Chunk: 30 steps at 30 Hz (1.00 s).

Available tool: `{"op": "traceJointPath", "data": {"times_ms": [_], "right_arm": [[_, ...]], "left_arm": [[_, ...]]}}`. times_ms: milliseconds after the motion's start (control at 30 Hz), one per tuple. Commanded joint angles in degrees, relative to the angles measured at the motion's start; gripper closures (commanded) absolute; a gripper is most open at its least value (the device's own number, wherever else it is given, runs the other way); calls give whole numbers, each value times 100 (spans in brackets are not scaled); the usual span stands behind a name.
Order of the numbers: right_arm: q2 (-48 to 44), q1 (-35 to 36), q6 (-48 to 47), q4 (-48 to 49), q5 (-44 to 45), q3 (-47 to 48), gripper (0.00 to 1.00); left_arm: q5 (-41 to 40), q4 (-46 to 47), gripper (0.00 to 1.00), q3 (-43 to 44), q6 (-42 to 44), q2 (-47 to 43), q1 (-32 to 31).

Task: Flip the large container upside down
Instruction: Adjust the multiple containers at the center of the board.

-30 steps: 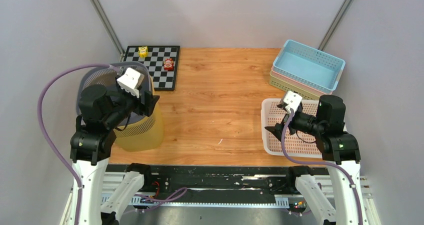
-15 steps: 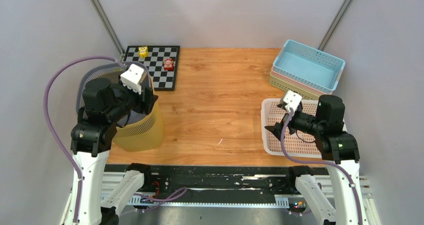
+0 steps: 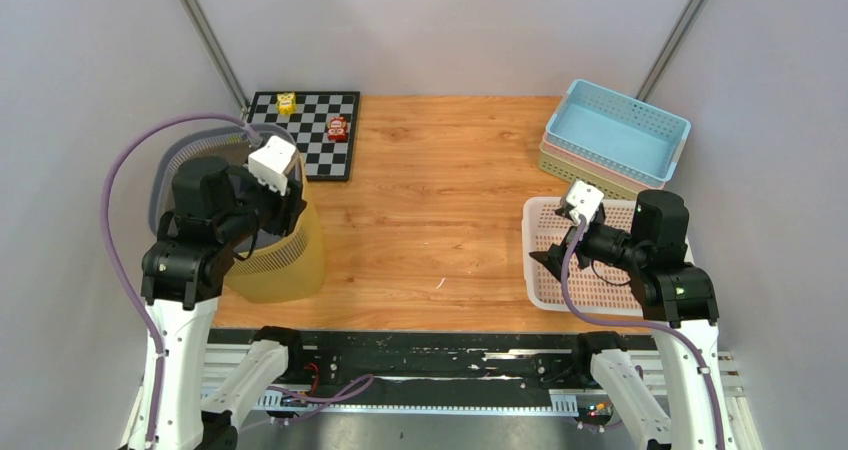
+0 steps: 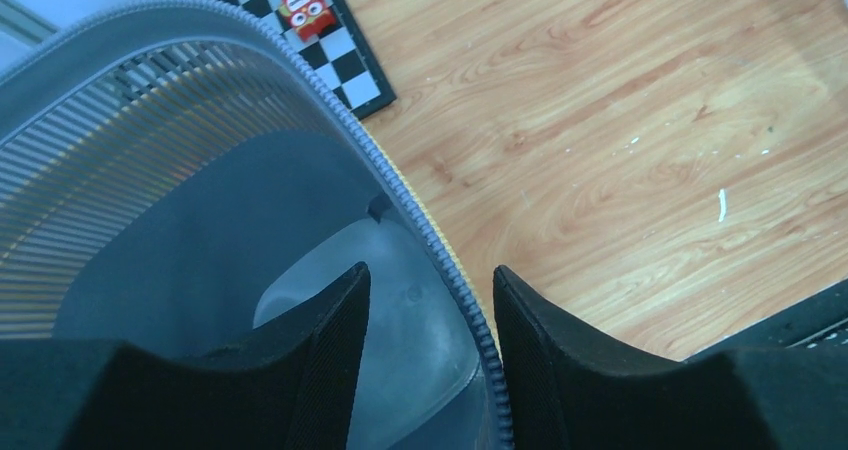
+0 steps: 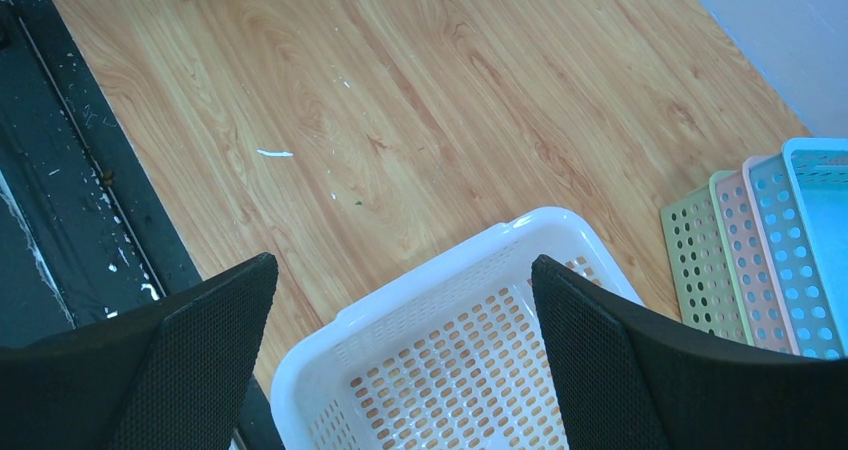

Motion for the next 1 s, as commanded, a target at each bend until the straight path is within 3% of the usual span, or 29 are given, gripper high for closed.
{"op": "traceJointPath", "data": {"times_ms": [0, 300, 400, 600, 633, 967], "right_arm": [[-39, 60, 107, 76, 76, -60, 1], [108, 80, 408, 391, 518, -106, 1], [380, 136, 696, 506, 1052, -57, 3], [1550, 409, 1270, 555, 2957, 239, 13], [1739, 476, 1332, 545, 3208, 286, 15], [2663, 1730, 1862, 1061, 4415, -175, 16]], "left_arm": [[-665, -292, 50, 108, 339, -235, 46], [-1226, -350, 51, -85, 513, -464, 50], [-1251, -337, 49, -73, 495, -475, 50], [-222, -309, 4, 119, 576, -744, 43], [0, -279, 1, 160, 583, -799, 50], [1148, 13, 0, 1079, 574, -461, 46]]}}
